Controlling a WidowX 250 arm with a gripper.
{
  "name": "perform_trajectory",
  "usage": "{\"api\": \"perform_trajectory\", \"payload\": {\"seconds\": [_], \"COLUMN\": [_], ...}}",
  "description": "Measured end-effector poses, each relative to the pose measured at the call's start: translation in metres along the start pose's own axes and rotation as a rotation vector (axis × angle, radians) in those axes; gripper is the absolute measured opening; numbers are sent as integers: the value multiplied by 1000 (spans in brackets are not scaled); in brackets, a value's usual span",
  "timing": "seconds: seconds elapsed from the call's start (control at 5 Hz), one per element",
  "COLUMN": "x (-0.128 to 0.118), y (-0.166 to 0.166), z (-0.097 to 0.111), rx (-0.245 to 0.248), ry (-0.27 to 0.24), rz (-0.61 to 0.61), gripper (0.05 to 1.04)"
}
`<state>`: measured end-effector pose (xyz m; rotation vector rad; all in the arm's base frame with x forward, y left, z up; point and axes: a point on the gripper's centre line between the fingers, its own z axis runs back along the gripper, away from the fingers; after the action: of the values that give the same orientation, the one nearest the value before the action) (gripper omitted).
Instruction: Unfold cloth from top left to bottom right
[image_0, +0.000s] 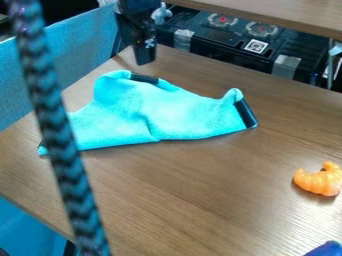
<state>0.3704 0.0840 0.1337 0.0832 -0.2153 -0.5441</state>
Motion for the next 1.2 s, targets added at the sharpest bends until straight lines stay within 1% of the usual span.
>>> {"api": "perform_trajectory", "payload": {"seconds": [0.2,0.4,0.6,1.0,1.2], "x": [12,21,26,32,31], "y": [8,13,20,25,31], "z": [-5,-17,-24,-47,-50], "rx": [53,79,101,126,161], "ry": [-40,-53,-59,-20,-17], "rz": [27,36,53,66,65], "gripper": [1000,1000,1000,1000,1000]}}
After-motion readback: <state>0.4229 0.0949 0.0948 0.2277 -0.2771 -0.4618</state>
